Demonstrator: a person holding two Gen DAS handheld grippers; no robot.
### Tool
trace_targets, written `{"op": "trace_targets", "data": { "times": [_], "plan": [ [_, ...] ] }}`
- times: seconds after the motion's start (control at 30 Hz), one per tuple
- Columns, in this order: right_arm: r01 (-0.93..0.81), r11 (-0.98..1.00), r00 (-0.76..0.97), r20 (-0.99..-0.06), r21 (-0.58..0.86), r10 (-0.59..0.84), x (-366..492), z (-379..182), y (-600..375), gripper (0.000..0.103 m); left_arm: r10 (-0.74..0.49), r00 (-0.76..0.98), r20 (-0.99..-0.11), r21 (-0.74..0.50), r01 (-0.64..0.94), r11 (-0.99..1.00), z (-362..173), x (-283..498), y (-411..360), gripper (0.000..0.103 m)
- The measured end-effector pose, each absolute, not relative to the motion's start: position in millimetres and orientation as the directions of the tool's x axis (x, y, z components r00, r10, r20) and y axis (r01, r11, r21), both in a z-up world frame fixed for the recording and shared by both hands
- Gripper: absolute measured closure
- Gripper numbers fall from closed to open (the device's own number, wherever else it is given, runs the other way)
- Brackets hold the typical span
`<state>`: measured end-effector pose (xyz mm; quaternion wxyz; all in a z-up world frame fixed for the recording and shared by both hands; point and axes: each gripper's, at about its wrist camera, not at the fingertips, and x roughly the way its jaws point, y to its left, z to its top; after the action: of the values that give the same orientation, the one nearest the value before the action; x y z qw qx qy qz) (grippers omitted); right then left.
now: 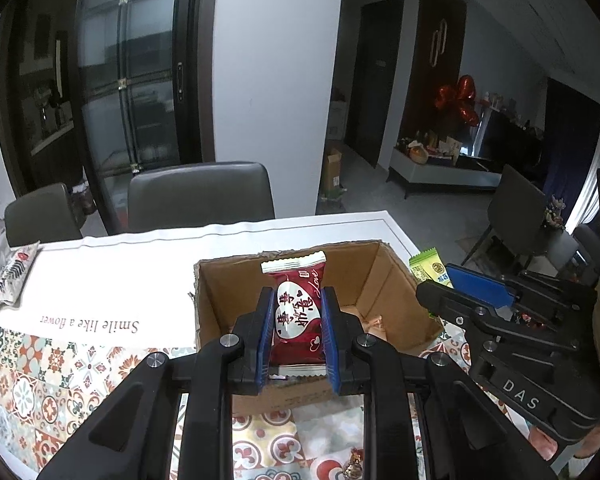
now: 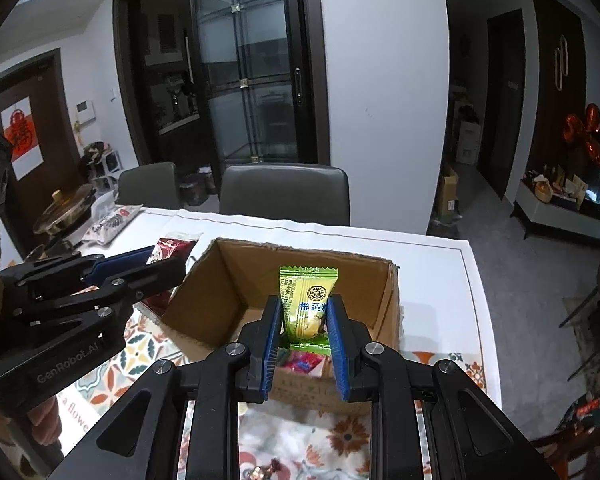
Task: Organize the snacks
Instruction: 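Carry both candies over the box and open both tools to drop them, then move both tools back toward the white bar and pale green candy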
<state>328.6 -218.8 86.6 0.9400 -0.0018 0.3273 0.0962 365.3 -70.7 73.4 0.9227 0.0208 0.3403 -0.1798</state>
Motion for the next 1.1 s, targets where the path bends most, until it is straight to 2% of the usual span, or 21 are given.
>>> {"op": "trace_targets", "data": {
  "times": [0.1,0.17,0.2,0.23,0.27,0.33,0.57,1.1],
  "plan": [
    [-0.18,0.982,0.758,-0.628,0.059,0.177,340.0,82.2,-219.3,0.078,-0.307,0.699,-0.646,-0.076,0.341,0.937,68.5,373.4,-72.6,0.08],
    [-0.174,0.983,0.752,-0.635,0.062,0.174,345.9,78.7,-218.7,0.078,-0.282,0.708,-0.648,-0.057,0.324,0.944,66.7,377.9,-74.2,0.076],
    [-0.176,0.982,0.749,-0.638,0.066,0.177,349.3,76.6,-218.6,0.078,-0.261,0.714,-0.65,-0.042,0.31,0.95,66.9,380.3,-75.6,0.064],
    [-0.175,0.982,0.748,-0.639,0.072,0.18,352.0,74.5,-219.0,0.077,-0.219,0.729,-0.648,-0.005,0.284,0.959,67.0,379.8,-78.5,0.06],
    [-0.175,0.982,0.745,-0.642,0.075,0.182,354.8,73.5,-218.4,0.075,-0.21,0.737,-0.643,0.01,0.282,0.959,66.9,378.1,-78.9,0.059],
    [-0.165,0.983,0.736,-0.654,0.081,0.177,357.4,69.1,-220.8,0.053,-0.199,0.746,-0.635,0.03,0.281,0.959,66.4,371.5,-78.8,0.057],
    [-0.128,0.99,0.763,-0.633,0.05,0.131,329.2,63.4,-225.4,0.053,-0.191,0.77,-0.609,0.042,0.272,0.961,65.3,334.0,-68.3,0.053],
    [-0.19,0.981,0.774,-0.607,0.048,0.18,240.9,43.9,-211.6,0.053,-0.219,0.767,-0.603,0.028,0.294,0.955,46.9,251.9,-57.7,0.05]
  ]
}}
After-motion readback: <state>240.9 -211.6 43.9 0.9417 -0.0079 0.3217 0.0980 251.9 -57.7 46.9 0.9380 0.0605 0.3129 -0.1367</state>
